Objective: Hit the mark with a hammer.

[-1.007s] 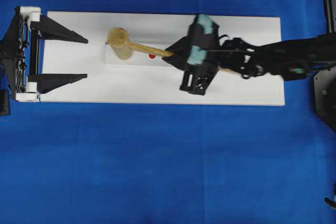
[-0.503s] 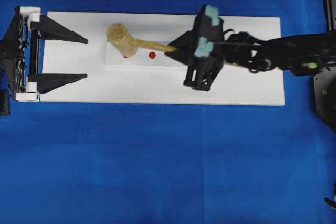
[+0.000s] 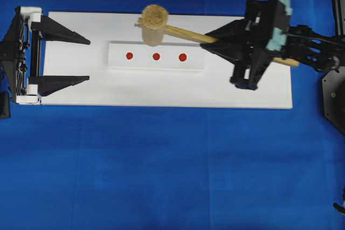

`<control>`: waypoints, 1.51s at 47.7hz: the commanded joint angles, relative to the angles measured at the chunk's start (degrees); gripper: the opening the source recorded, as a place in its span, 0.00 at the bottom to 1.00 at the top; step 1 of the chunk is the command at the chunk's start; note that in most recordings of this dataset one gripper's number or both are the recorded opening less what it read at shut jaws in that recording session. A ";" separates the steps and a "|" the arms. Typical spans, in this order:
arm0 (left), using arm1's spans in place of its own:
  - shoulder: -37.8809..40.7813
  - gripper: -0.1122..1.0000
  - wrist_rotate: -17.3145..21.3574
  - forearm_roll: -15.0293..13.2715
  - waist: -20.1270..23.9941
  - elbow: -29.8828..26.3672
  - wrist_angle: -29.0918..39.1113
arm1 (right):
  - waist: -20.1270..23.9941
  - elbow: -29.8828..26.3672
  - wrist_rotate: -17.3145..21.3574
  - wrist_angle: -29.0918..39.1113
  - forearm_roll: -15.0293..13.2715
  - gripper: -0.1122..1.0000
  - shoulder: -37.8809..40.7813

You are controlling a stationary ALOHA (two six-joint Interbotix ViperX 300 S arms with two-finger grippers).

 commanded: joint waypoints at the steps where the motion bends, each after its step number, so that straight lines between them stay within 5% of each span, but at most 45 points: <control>1: -0.18 0.82 -0.09 -0.09 0.09 -0.70 -0.26 | 0.00 -0.53 0.18 -0.53 -0.26 0.13 -1.58; 34: -0.09 0.82 -1.85 -0.09 0.09 -0.79 -0.26 | 0.18 0.00 2.46 -1.14 1.85 0.13 17.49; 62: -0.18 0.82 -1.85 -0.09 0.09 -0.70 -0.26 | 0.18 7.82 0.79 4.66 1.49 0.13 -13.01; 72: 0.00 0.82 -1.85 -0.09 0.09 -0.70 -0.26 | 0.18 8.61 0.79 6.86 1.49 0.12 -15.82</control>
